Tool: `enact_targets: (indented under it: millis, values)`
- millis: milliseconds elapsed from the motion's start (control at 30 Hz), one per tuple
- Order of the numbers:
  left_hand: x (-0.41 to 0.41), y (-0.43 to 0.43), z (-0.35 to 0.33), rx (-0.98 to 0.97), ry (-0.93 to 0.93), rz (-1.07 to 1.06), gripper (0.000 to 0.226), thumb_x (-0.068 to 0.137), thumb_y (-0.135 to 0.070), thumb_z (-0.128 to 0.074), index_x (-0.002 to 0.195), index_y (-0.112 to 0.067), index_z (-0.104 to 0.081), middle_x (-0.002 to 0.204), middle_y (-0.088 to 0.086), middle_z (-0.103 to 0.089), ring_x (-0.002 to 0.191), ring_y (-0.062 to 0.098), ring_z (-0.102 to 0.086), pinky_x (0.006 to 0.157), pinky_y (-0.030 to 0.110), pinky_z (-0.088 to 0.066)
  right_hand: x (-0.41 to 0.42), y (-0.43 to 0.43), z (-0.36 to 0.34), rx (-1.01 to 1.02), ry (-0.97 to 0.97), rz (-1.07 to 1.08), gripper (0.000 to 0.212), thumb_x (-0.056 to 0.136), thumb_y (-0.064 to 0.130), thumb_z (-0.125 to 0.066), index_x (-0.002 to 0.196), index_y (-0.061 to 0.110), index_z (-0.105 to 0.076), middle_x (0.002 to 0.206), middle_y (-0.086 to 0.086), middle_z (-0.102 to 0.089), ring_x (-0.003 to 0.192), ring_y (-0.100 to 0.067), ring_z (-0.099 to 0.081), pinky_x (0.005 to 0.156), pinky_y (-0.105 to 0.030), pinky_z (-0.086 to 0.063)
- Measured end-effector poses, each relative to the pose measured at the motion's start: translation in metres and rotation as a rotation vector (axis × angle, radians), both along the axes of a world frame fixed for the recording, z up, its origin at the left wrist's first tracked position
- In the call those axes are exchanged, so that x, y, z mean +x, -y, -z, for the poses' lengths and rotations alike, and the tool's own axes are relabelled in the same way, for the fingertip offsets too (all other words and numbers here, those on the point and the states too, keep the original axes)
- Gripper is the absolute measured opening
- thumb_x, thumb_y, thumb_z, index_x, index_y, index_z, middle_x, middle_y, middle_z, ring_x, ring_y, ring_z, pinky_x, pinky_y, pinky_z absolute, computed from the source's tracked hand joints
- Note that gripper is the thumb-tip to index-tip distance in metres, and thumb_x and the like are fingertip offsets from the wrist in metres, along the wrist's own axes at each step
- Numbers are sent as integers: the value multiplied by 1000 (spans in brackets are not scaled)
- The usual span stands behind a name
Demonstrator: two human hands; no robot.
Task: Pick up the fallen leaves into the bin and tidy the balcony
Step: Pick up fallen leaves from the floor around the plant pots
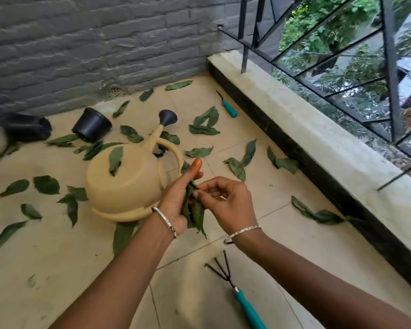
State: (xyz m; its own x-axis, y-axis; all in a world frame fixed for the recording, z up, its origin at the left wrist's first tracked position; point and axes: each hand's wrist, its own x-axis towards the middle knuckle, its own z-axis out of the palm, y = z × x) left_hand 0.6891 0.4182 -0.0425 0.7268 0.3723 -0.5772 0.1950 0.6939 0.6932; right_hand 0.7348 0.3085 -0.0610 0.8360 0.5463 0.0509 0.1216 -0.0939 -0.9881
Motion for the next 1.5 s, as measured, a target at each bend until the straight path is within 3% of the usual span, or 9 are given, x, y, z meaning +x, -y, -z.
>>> enact_targets:
  millis: [200, 333, 533, 633, 800, 933, 1100, 1267, 1500]
  values:
    - [5, -9, 15, 51, -92, -103, 31, 89, -41, -67, 69, -21, -54, 58, -3, -52, 42, 8, -47, 42, 18, -40, 29, 24, 15, -27, -40, 45, 10, 89, 15, -66, 87, 19, -75, 88, 3, -74, 80, -16, -66, 72, -32, -57]
    - [2, -11, 15, -8, -84, -117, 35, 84, -47, -69, 69, -19, -53, 61, -1, -61, 52, 11, -60, 58, 24, -41, 91, 42, 71, -476, 78, 273, 13, 91, 14, -61, 96, 21, -70, 96, 4, -70, 88, -13, -65, 83, -37, -57]
    - [-4, -10, 19, 19, -29, -48, 33, 79, -48, -70, 77, -20, -53, 56, -5, -46, 43, 6, -46, 39, 16, -36, 127, 40, 137, -971, 389, -395, 64, 86, 18, -70, 144, 27, -44, 149, -8, -40, 133, -28, -41, 108, -40, -40]
    - [-7, -12, 21, 47, -48, -53, 30, 85, -44, -66, 82, -17, -55, 51, -6, -39, 37, 5, -35, 39, 17, -32, 124, 36, 155, -1053, 515, -500, 64, 88, 21, -69, 146, 29, -44, 156, -4, -33, 140, -30, -32, 112, -43, -35]
    - [-12, -19, 23, -28, -109, -62, 31, 89, -44, -64, 80, -16, -55, 46, -5, -35, 33, 6, -31, 51, 23, -44, 113, 52, 167, -945, 635, -297, 26, 96, 21, -58, 120, 18, -67, 122, -5, -65, 111, -23, -56, 94, -31, -47]
    - [-10, -14, 19, -70, -111, -95, 38, 83, -52, -68, 81, -15, -55, 48, -5, -33, 32, 6, -30, 45, 20, -44, 101, 74, 162, -948, 547, -273, 19, 94, 21, -61, 109, 15, -71, 104, -5, -66, 99, -23, -60, 85, -33, -50]
    - [-1, 3, 14, -6, -112, -61, 58, 64, -68, -72, 88, -17, -56, 50, -5, -34, 32, 6, -27, 33, 16, -28, 97, 78, 112, -541, 13, 130, 14, 84, 25, -75, 87, 12, -73, 80, -1, -73, 79, -17, -70, 77, -32, -57]
    - [16, 34, 4, 92, -64, 34, 68, 62, -78, -67, 91, -17, -60, 57, -4, -33, 37, 7, -26, 34, 19, -27, 72, 63, 12, 56, -395, 134, 33, 77, 6, -79, 105, 3, -62, 88, -20, -73, 82, -27, -74, 80, -41, -60]
    - [29, 66, -1, 195, 6, 157, 56, 68, -69, -71, 88, -17, -70, 73, 2, -63, 52, 9, -52, 45, 21, -38, 29, 61, -21, -52, -222, 110, 24, 75, 9, -82, 91, 3, -65, 77, -11, -74, 71, -21, -74, 72, -41, -62]
